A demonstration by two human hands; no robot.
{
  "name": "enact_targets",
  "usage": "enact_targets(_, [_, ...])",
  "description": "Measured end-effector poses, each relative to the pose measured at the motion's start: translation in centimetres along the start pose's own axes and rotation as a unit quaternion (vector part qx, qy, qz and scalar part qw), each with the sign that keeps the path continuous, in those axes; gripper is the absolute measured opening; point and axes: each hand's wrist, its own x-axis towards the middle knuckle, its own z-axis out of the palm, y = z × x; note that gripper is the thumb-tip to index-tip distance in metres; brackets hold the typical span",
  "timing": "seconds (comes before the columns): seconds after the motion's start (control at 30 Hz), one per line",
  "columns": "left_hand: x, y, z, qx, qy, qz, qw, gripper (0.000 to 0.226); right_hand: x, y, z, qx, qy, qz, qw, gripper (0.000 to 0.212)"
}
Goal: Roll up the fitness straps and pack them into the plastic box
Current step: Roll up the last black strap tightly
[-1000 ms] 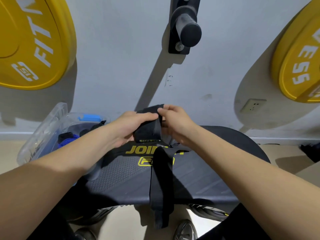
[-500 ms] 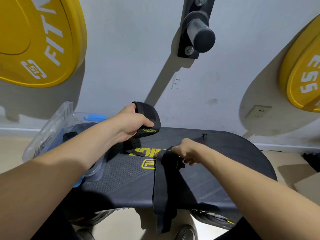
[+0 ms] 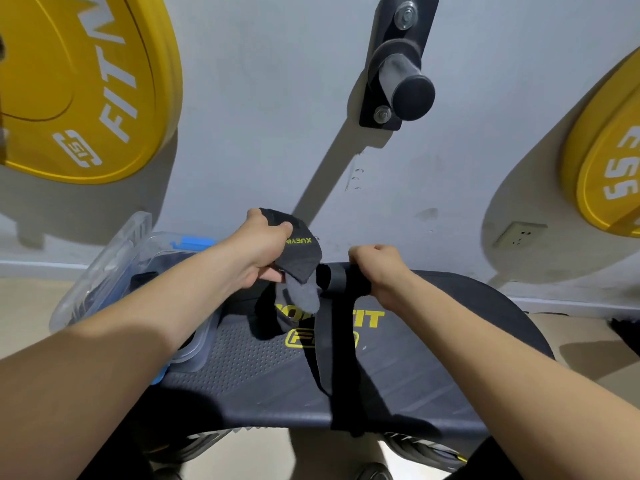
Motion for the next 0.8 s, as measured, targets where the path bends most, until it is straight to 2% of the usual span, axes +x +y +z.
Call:
enact_targets(0.07, [-0.2,0.3,-0.2,-0.046,-0.031,-0.005,0.998,0.042,-0.1,-0.7,-0.5,0.018,-0.007,-0.002,1.0,0.018])
enact_targets(0.13, [-0.4,0.3,-0.3,-0.063,-0.041,-0.002,0.997,0.026,-0.4,-1.3,-0.9,0.027,-0.019,-0.001,0.999,0.014])
enact_targets(0.23, [-0.7,0.4,-0.6,-0.051,0.009,0.008,0.999,0.02,-1.3,-2.4,-1.8,0.035,-0.012,-0.014,0.999,0.016])
enact_targets(0.3, [-1.0,0.6,-0.8,-0.036,0.039,0.02,0.998,0.036,-2.2,-3.2,-2.3,0.035,-0.015,-0.027,0.999,0.019])
enact_targets(0.37, [-1.4,0.6,-1.2,-0.03,0.053,0.024,0.998,0.065,-3.4,-4.1,-2.8,0.036,-0.021,-0.041,0.998,0.021])
enact_targets(0.4, [-1.6,0.6,-1.3,-0.041,0.051,0.024,0.998,0.068,-4.0,-4.5,-3.0,0.047,-0.026,-0.045,0.998,0.026])
enact_targets(0.47, [-2.2,0.8,-1.4,-0.041,0.03,0.035,0.998,0.041,-5.2,-5.0,-3.3,0.066,-0.043,-0.064,0.995,0.027])
enact_targets(0.5, [-2.4,0.9,-1.3,-0.027,0.022,0.041,0.999,0.028,-5.6,-5.2,-3.4,0.063,-0.05,-0.091,0.993,0.026])
enact_targets(0.53, [-2.7,1.0,-1.2,-0.017,0.013,0.043,0.999,0.025,-6.0,-5.3,-3.5,0.039,-0.051,-0.131,0.989,0.025])
enact_targets(0.67, [-4.4,1.6,-0.6,-0.015,-0.024,0.042,0.999,0.036,-8.0,-6.1,-3.4,-0.102,-0.027,-0.309,0.945,0.015])
enact_targets(0.8, [-5.7,2.6,-0.5,-0.055,-0.051,0.053,0.996,0.062,-10.6,-6.8,-2.8,-0.09,-0.016,-0.351,0.932,0.031])
